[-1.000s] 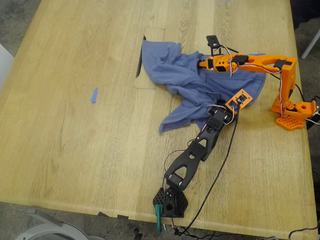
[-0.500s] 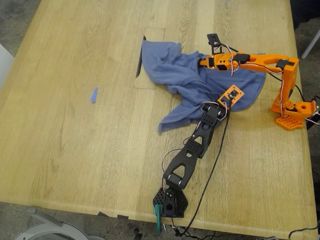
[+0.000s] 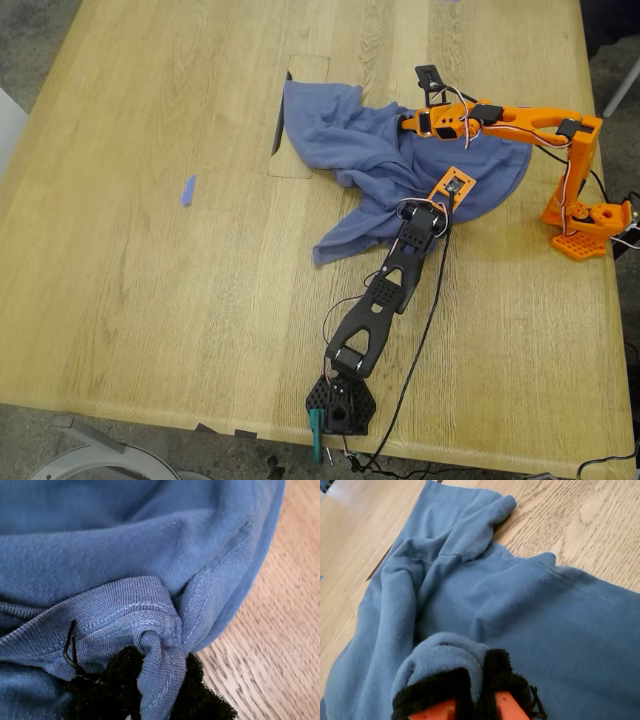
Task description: Fold a T-shirt
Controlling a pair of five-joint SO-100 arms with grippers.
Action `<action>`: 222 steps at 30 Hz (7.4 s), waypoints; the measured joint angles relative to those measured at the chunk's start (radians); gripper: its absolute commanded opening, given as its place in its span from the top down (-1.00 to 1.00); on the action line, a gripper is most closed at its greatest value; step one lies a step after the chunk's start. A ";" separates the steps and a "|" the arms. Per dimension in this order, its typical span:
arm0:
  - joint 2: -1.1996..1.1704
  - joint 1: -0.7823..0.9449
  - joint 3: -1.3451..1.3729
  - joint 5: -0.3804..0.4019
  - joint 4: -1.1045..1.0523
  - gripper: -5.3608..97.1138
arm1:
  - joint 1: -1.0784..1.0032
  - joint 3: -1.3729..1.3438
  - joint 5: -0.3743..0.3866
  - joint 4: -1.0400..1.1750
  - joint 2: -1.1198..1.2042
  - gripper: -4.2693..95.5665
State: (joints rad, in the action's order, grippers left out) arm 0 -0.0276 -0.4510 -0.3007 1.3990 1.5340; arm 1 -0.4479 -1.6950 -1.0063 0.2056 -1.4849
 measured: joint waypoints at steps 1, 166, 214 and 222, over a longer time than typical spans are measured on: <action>-0.002 0.000 0.000 0.006 0.006 0.89 | 0.000 -0.014 0.000 0.000 -0.012 0.92; -1.488 -0.543 0.181 -0.051 -0.275 0.90 | 0.351 0.974 -0.232 0.259 -0.756 0.91; -1.661 -0.356 0.446 0.190 0.296 0.90 | 0.506 0.181 -0.227 0.430 -1.312 0.91; -2.059 -0.337 1.120 0.198 0.092 0.90 | 0.506 0.087 -0.230 0.430 -1.342 0.91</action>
State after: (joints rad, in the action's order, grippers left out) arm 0 -2.0862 -0.7885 0.8191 1.5969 1.6260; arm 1 0.0583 -1.6076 -1.2364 0.6351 -2.8271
